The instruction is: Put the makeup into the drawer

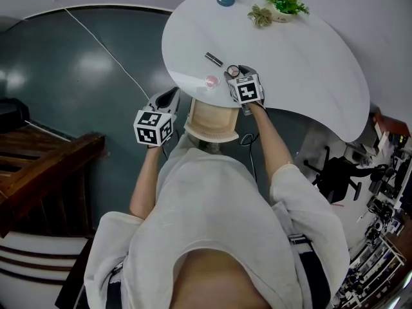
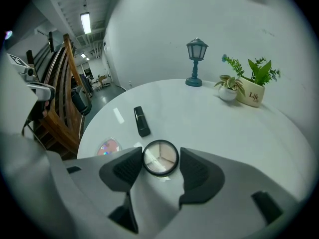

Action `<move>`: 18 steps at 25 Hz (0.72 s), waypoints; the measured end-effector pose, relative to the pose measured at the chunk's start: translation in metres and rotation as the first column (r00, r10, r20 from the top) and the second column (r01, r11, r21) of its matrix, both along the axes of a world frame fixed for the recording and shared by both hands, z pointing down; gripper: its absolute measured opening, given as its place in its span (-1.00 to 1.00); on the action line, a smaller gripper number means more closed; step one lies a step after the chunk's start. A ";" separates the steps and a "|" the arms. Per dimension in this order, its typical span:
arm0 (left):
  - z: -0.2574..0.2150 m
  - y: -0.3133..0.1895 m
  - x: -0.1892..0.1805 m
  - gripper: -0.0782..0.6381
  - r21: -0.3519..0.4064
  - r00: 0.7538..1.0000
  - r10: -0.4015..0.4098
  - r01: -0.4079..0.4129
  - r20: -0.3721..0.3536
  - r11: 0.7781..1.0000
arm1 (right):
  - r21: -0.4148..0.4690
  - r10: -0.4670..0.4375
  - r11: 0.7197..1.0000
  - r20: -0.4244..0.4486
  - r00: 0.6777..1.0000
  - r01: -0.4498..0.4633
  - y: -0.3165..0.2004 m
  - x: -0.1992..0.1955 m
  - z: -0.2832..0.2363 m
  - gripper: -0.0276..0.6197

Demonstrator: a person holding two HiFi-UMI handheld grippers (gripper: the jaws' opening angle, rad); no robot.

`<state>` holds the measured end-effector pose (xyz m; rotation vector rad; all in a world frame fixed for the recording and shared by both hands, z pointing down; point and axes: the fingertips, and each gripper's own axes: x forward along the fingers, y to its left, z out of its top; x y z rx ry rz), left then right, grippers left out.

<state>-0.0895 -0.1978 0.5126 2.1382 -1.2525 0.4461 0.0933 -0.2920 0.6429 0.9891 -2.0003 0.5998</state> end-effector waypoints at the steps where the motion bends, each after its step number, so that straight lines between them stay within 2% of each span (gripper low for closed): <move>1: 0.000 0.000 -0.002 -0.73 0.000 1.000 -0.005 0.005 0.001 1.000 | 0.003 0.003 1.000 0.003 1.000 -0.003 -0.001 0.000 0.000 -0.22; 9: -0.002 0.006 0.005 -0.74 0.004 1.000 -0.006 0.006 0.007 1.000 | 0.014 -0.043 0.999 0.025 0.999 0.043 0.004 0.000 -0.004 -0.24; 18: -0.004 0.027 0.020 -0.74 0.024 1.000 -0.005 0.004 0.019 1.000 | 0.118 -0.070 0.992 0.141 0.988 0.053 0.055 0.003 -0.050 -0.24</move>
